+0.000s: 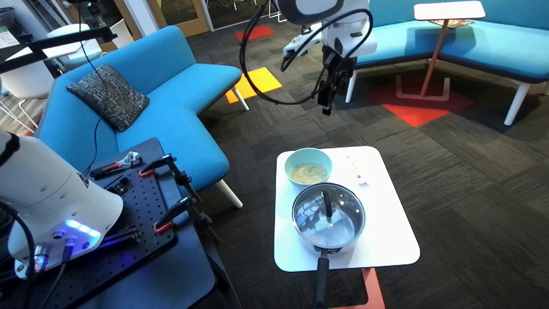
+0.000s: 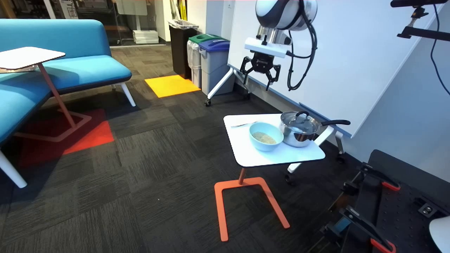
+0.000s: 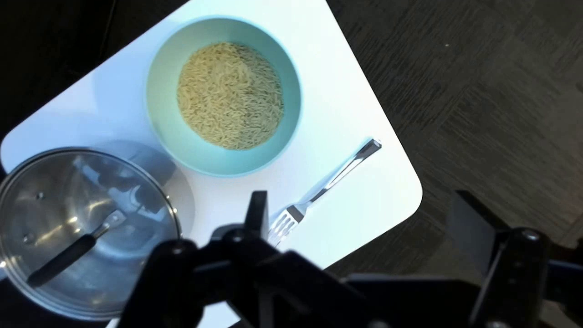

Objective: Put the spoon in the blue bowl

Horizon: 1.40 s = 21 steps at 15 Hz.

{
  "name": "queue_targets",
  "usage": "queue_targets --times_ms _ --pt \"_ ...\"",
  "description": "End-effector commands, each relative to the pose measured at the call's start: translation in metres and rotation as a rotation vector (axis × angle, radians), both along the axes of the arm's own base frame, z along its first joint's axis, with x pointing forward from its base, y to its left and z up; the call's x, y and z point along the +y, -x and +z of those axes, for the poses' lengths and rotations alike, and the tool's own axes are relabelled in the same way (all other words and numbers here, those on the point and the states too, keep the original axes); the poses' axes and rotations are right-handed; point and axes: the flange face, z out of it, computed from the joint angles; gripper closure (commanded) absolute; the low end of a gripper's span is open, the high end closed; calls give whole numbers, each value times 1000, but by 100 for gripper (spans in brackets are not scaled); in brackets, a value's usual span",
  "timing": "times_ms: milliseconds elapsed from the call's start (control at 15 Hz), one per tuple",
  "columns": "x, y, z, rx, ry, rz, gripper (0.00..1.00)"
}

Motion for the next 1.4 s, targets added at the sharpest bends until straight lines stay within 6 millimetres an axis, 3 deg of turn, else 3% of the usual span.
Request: queue_targets --times_ms 0,200,467,533,600,867,1067,1333 --pt "-10 -39 -45 -19 -28 -196 0" --pt "-20 -53 -87 -24 -52 -354 0" --pt "-29 -61 -129 -53 -77 -561 0" --pt "-30 -63 -134 -73 -81 -608 0" --pt "-29 -52 -131 -34 -57 -521 0" --pt "-29 -51 -142 -30 -51 -527 0" --pt "-27 -52 -139 -26 -52 -582 0" --pt "-25 -54 -153 -19 -43 -696 0"
